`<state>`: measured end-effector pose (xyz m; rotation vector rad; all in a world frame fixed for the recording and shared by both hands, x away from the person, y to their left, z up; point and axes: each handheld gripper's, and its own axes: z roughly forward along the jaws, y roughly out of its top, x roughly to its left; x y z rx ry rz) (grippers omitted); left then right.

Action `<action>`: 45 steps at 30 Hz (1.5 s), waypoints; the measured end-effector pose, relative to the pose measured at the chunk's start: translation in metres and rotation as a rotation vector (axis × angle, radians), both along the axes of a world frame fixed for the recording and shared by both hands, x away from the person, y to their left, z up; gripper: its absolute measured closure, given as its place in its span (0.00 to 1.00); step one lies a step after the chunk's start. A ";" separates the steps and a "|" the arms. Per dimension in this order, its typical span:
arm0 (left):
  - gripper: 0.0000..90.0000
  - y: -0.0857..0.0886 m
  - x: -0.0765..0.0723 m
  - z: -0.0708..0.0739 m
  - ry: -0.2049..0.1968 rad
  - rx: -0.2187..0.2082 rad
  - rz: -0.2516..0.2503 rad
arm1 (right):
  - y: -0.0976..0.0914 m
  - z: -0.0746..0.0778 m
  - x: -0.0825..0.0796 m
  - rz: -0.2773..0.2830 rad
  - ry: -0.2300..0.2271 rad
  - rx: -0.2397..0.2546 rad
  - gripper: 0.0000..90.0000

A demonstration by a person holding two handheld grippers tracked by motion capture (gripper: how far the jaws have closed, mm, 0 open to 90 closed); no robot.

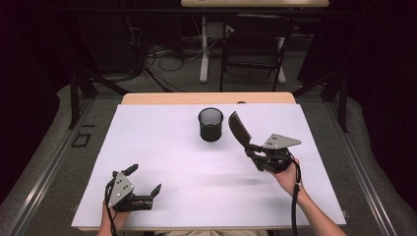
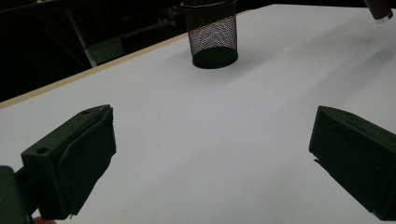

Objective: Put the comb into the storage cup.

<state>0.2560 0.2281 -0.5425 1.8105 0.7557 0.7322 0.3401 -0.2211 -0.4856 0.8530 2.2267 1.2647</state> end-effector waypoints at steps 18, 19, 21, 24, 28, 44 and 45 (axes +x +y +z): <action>0.01 -0.001 0.000 -0.001 0.004 -0.001 0.006 | 0.008 0.000 0.011 -0.008 -0.033 0.020 0.81; 0.01 -0.001 0.000 -0.001 0.004 -0.001 0.006 | 0.009 0.001 0.012 -0.009 -0.032 0.022 0.81; 0.01 -0.001 0.001 -0.001 0.006 -0.001 0.007 | 0.009 0.002 0.013 -0.012 -0.041 0.027 0.81; 0.01 -0.001 0.000 -0.001 0.002 0.000 0.007 | 0.011 0.003 0.015 -0.013 -0.046 0.032 0.81; 0.01 0.000 -0.001 0.000 0.000 0.000 0.012 | 0.013 0.005 0.016 -0.014 -0.051 0.035 0.81; 0.01 0.000 0.000 -0.001 0.003 -0.003 0.020 | 0.021 0.013 0.027 -0.015 -0.064 0.046 0.81; 0.01 0.000 0.000 -0.001 0.003 -0.002 0.019 | 0.022 0.013 0.028 -0.015 -0.064 0.047 0.81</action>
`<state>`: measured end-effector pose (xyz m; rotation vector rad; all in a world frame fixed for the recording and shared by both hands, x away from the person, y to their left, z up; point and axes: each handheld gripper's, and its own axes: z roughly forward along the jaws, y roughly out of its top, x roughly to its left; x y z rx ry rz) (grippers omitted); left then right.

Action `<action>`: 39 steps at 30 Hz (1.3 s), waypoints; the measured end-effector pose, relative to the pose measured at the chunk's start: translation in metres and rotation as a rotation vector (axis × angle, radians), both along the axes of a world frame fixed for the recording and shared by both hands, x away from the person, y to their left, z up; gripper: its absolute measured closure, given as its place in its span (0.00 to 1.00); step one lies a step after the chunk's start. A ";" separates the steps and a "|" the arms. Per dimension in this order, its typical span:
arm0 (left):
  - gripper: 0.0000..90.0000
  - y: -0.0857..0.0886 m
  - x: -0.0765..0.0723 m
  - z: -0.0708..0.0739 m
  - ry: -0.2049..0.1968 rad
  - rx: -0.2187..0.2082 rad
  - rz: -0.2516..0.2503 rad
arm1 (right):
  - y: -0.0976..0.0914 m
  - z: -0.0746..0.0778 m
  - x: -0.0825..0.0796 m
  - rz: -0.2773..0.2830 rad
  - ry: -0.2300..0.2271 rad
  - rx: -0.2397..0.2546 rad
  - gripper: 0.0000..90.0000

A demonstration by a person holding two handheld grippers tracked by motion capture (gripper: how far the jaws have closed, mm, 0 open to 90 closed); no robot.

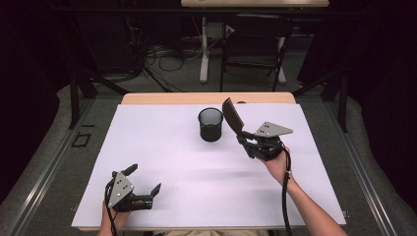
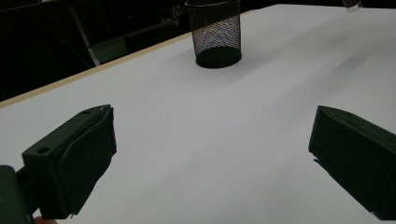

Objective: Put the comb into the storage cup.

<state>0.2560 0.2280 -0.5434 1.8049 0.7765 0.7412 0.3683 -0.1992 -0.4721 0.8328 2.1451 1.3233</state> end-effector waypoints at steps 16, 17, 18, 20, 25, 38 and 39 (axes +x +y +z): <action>0.01 0.000 -0.001 0.001 -0.009 -0.005 -0.005 | 0.010 0.007 0.012 0.006 0.000 -0.007 0.81; 0.01 0.000 -0.001 0.001 -0.008 -0.005 -0.005 | 0.010 0.008 0.013 0.008 0.000 -0.007 0.80; 0.01 0.000 -0.001 0.001 -0.009 -0.006 -0.005 | 0.011 0.009 0.013 0.008 0.000 -0.006 0.81; 0.01 0.000 -0.001 0.001 -0.008 -0.006 -0.005 | 0.012 0.010 0.014 0.007 -0.004 -0.004 0.81; 0.01 0.001 -0.001 0.001 -0.007 -0.008 -0.005 | 0.015 0.014 0.018 0.008 -0.005 -0.003 0.81; 0.01 0.001 -0.001 0.001 -0.010 -0.008 -0.002 | 0.019 0.023 0.028 0.006 -0.013 0.013 0.81; 0.01 0.001 -0.001 0.001 -0.010 -0.007 -0.003 | 0.019 0.024 0.028 0.005 -0.011 0.017 0.81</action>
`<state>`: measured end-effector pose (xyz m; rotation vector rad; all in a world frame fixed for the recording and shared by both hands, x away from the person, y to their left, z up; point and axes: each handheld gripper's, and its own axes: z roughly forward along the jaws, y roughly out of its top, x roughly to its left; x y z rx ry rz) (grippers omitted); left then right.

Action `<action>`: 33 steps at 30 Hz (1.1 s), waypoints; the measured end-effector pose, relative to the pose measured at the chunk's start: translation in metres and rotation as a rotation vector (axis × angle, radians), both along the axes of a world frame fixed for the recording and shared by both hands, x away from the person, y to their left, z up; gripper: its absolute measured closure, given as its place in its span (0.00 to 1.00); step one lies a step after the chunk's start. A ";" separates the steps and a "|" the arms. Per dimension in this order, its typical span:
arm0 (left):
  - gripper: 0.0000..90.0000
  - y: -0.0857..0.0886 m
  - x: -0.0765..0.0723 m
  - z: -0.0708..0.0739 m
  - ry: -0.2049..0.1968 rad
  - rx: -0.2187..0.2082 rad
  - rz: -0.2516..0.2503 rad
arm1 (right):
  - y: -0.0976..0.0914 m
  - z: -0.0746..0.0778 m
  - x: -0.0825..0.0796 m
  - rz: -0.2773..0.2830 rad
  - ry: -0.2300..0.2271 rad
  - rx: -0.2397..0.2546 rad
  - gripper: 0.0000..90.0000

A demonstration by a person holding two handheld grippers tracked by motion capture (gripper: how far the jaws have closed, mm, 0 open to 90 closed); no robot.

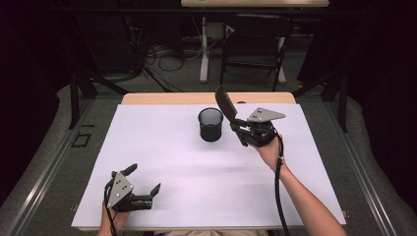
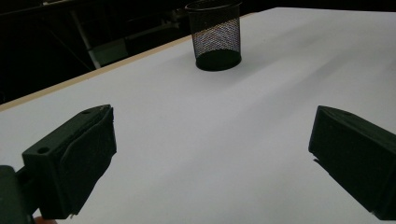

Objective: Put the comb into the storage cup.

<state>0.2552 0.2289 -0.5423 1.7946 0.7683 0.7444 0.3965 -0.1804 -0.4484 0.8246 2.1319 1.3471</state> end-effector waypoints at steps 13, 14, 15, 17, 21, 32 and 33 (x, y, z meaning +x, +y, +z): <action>0.01 0.000 0.000 0.000 0.003 0.001 -0.001 | 0.006 0.008 0.011 -0.004 -0.006 0.009 0.80; 0.01 0.000 0.000 0.000 0.002 0.001 -0.002 | 0.007 0.009 0.012 -0.005 -0.007 0.010 0.81; 0.01 0.000 0.000 0.000 0.001 -0.001 -0.001 | 0.007 0.010 0.012 -0.005 -0.009 0.010 0.80; 0.01 0.000 0.000 0.000 0.003 -0.001 0.000 | 0.008 0.012 0.014 -0.006 -0.010 0.014 0.81; 0.01 0.000 0.000 0.000 0.002 -0.001 0.000 | 0.011 0.014 0.017 -0.007 -0.013 0.020 0.80; 0.01 0.000 0.000 0.000 0.002 0.000 0.000 | 0.016 0.018 0.024 -0.013 -0.020 0.039 0.81; 0.01 0.000 0.000 0.000 0.001 0.001 0.000 | 0.016 0.019 0.025 -0.013 -0.021 0.041 0.80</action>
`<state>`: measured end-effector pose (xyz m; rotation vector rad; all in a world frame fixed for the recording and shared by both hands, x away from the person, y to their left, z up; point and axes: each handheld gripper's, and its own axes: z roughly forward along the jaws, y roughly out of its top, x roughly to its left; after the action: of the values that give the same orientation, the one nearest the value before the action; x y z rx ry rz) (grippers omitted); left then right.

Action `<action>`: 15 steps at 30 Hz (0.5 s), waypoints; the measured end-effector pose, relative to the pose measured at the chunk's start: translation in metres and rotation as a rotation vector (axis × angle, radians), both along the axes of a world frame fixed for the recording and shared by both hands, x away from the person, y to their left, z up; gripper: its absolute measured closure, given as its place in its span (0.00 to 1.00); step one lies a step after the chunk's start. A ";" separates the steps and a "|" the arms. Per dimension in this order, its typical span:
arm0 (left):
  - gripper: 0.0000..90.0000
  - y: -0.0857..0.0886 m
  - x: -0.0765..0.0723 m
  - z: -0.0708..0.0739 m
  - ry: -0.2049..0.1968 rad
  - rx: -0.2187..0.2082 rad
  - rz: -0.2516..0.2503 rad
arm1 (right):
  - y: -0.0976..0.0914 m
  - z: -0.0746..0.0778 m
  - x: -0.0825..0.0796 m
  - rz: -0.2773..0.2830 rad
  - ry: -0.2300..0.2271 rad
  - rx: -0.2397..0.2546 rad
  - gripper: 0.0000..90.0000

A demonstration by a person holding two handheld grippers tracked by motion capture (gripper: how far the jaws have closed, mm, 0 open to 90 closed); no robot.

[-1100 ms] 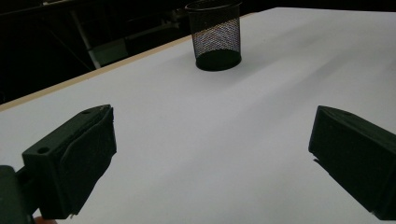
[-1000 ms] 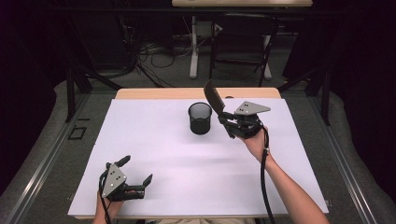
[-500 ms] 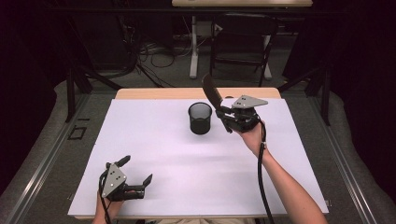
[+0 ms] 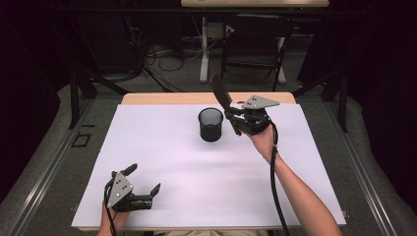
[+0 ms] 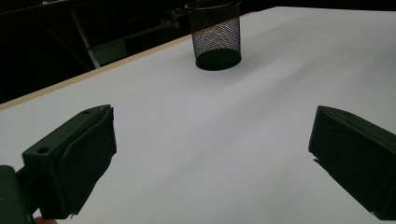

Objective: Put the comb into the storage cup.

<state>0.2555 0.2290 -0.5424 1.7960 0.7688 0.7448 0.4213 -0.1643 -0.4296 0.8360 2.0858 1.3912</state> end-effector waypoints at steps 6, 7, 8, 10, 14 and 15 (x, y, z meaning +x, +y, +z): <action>0.01 0.000 0.000 0.000 0.000 -0.003 0.003 | 0.002 0.002 0.004 -0.004 -0.002 0.001 0.80; 0.01 0.000 0.000 0.000 0.001 -0.004 0.001 | 0.002 0.003 0.004 -0.005 -0.002 0.003 0.81; 0.01 0.000 0.000 0.000 0.002 -0.002 0.000 | 0.002 0.003 0.005 -0.005 -0.003 0.002 0.81; 0.01 0.000 0.000 0.000 0.001 -0.002 0.002 | 0.002 0.004 0.006 -0.007 -0.004 0.003 0.81; 0.01 0.000 0.000 0.000 0.001 -0.002 0.004 | 0.003 0.006 0.009 -0.012 -0.005 0.006 0.80; 0.01 0.000 0.000 0.000 0.001 -0.002 0.004 | 0.003 0.006 0.009 -0.013 -0.005 0.007 0.81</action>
<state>0.2556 0.2291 -0.5423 1.7934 0.7738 0.7453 0.4306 -0.1612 -0.4232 0.8464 2.0689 1.3933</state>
